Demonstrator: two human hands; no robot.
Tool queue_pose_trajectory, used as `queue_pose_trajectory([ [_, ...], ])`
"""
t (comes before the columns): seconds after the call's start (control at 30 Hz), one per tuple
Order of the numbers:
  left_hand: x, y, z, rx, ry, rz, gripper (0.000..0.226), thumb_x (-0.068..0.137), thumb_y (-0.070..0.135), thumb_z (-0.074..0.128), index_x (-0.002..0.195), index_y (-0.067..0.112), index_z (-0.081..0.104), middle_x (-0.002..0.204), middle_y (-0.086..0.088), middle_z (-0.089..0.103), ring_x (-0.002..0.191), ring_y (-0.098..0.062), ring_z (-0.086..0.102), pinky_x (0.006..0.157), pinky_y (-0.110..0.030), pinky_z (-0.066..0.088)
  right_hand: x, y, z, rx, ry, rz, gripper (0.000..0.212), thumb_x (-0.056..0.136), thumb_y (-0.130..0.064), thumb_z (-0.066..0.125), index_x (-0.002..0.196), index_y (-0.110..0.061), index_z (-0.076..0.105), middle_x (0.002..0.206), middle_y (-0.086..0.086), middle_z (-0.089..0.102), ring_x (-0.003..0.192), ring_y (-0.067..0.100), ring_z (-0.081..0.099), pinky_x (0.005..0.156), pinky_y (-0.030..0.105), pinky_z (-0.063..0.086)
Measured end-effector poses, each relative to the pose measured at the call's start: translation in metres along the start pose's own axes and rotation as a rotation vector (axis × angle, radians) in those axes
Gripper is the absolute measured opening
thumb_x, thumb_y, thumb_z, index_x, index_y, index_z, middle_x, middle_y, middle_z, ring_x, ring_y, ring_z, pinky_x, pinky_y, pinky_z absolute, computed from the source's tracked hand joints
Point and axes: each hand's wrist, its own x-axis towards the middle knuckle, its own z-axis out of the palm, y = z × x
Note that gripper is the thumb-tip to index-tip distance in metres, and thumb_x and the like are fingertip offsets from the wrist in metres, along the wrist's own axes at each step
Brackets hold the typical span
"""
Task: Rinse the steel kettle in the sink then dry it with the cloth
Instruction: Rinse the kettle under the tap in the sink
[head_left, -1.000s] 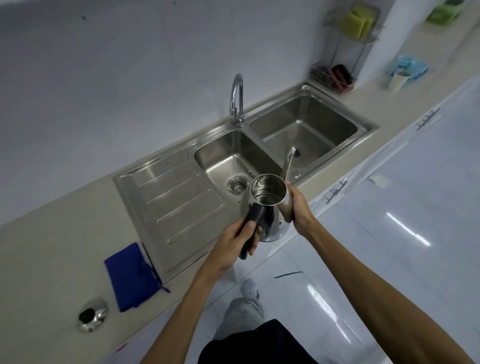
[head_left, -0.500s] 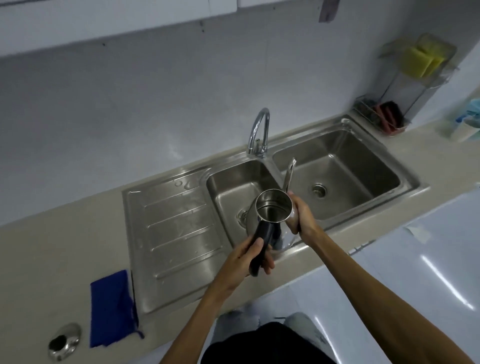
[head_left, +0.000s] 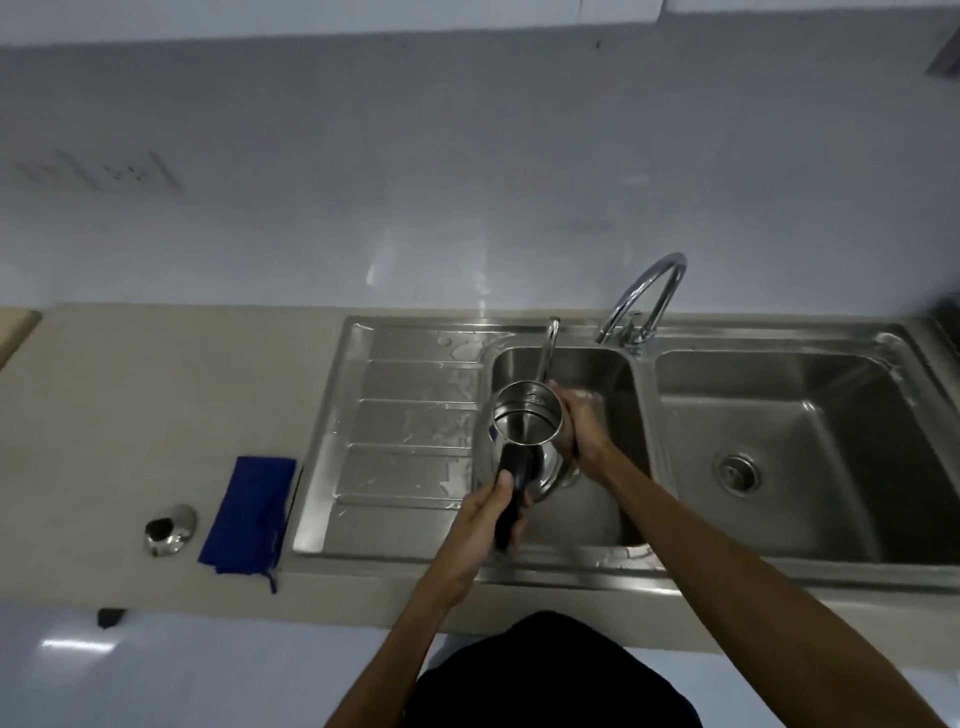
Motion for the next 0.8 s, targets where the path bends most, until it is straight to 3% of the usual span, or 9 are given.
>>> queue_pose_trajectory([
  [0.13, 0.014, -0.005, 0.029, -0.063, 0.284, 0.048, 0.056, 0.094, 0.051, 0.049, 0.065, 0.004, 0.058, 0.050, -0.004, 0.047, 0.044, -0.014, 0.042, 0.047, -0.023, 0.035, 0.021, -0.003, -0.006, -0.020, -0.073, 0.065, 0.036, 0.104, -0.030, 0.046, 0.089, -0.010, 0.071, 0.073, -0.001, 0.076, 0.066, 0.009, 0.071, 0.065, 0.017, 0.056],
  [0.27, 0.038, -0.013, 0.044, -0.102, 0.365, 0.012, 0.055, 0.102, 0.027, 0.052, 0.051, 0.008, 0.061, 0.048, -0.014, 0.052, 0.040, -0.020, 0.047, 0.046, -0.028, 0.037, 0.039, -0.002, -0.023, -0.070, -0.088, 0.083, 0.035, 0.103, -0.031, 0.047, 0.087, -0.010, 0.071, 0.069, 0.000, 0.075, 0.058, 0.008, 0.068, 0.056, 0.017, 0.054],
  [0.43, 0.058, -0.022, 0.061, -0.104, 0.400, -0.002, 0.055, 0.102, 0.028, 0.054, 0.050, 0.011, 0.060, 0.045, -0.008, 0.051, 0.038, -0.017, 0.044, 0.044, -0.025, 0.033, 0.057, -0.001, -0.044, -0.134, -0.072, 0.087, 0.035, 0.100, -0.033, 0.053, 0.097, -0.005, 0.073, 0.086, 0.007, 0.076, 0.077, 0.016, 0.071, 0.074, 0.023, 0.057],
  [0.57, 0.075, -0.021, 0.072, -0.046, 0.519, 0.021, 0.054, 0.099, 0.028, 0.059, 0.046, 0.019, 0.055, 0.045, -0.002, 0.047, 0.044, -0.018, 0.043, 0.048, -0.026, 0.034, 0.092, 0.009, -0.072, -0.343, -0.003, -0.008, 0.063, 0.083, -0.067, 0.066, 0.098, -0.008, 0.079, 0.098, 0.014, 0.078, 0.096, 0.031, 0.074, 0.103, 0.050, 0.051],
  [0.6, 0.079, -0.019, 0.074, -0.044, 0.526, 0.018, 0.052, 0.099, 0.027, 0.060, 0.048, 0.018, 0.055, 0.045, -0.002, 0.047, 0.044, -0.017, 0.044, 0.049, -0.027, 0.035, 0.101, 0.011, -0.082, -0.414, 0.018, -0.033, 0.062, 0.083, -0.067, 0.064, 0.099, -0.009, 0.079, 0.100, 0.015, 0.078, 0.099, 0.032, 0.073, 0.106, 0.052, 0.048],
  [0.7, 0.093, -0.019, 0.078, -0.083, 0.546, 0.000, 0.049, 0.099, 0.026, 0.060, 0.052, 0.012, 0.056, 0.046, -0.001, 0.050, 0.045, -0.014, 0.047, 0.049, -0.026, 0.039, 0.093, -0.014, -0.100, -0.670, 0.124, -0.159, 0.035, 0.098, -0.023, 0.061, 0.127, -0.002, 0.066, 0.127, 0.018, 0.068, 0.122, 0.034, 0.062, 0.112, 0.042, 0.042],
  [0.8, 0.104, -0.022, 0.083, -0.134, 0.529, -0.002, 0.041, 0.100, 0.025, 0.057, 0.063, 0.007, 0.060, 0.058, -0.008, 0.055, 0.056, -0.017, 0.053, 0.055, -0.028, 0.044, 0.092, -0.046, -0.124, -0.849, 0.239, -0.395, 0.049, 0.096, 0.004, 0.053, 0.144, 0.001, 0.045, 0.134, 0.008, 0.055, 0.128, 0.023, 0.050, 0.105, 0.028, 0.036],
])
